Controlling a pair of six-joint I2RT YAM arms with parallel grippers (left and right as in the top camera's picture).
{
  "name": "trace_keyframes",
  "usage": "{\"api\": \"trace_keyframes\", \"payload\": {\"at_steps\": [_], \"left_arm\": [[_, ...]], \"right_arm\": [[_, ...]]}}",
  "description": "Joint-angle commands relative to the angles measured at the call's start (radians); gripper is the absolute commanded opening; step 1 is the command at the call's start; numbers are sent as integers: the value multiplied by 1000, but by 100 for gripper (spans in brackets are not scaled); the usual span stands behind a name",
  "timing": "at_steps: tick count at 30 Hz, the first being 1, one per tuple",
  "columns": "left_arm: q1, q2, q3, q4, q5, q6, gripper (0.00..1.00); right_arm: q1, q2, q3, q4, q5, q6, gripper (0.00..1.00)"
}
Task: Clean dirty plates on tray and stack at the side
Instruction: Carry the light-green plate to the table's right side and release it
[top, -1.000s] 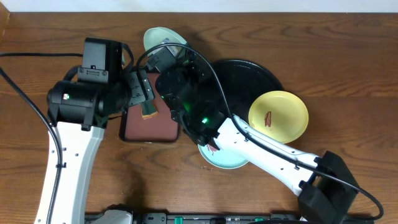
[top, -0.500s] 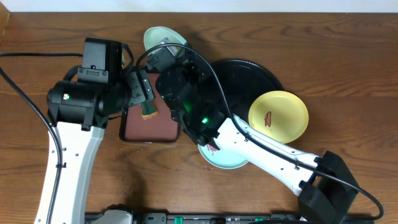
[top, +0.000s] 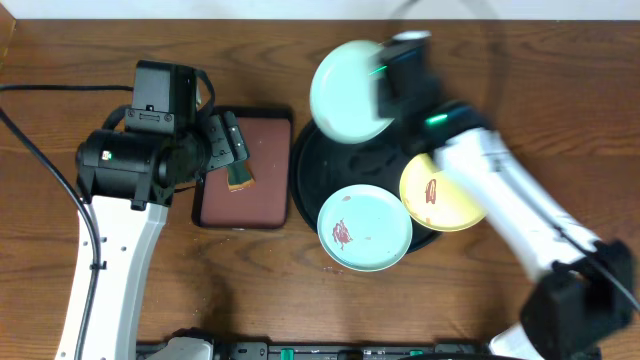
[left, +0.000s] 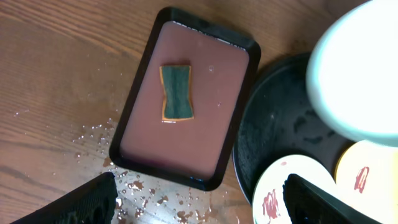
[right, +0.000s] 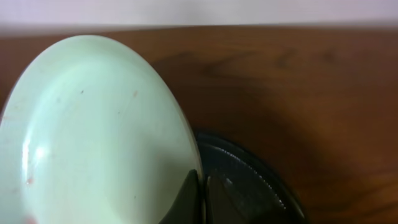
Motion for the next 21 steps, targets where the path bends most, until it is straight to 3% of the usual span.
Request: {"api": "trace_keyframes", "payload": {"at_steps": [1,5,12,17,21], "left_arm": [[3,-3,9,-3,-1,6,86],[3,-3,9,-3,-1,6,86],[3,-3,9,-3,-1,6,86],[3,-3,9,-3,-1,6,86],[3,-3,9,-2,-1,6,86]], "right_arm": [[-224,-108,11,-43,-553,229,1],[-476,-108,10,-216,-730,193,1],[-867,-49,-14,-563,-645,-57,1],[-1060,-5,-112,-543,-562,-105,1],[-1165,2,-252,-355,-549,-74,1]]}}
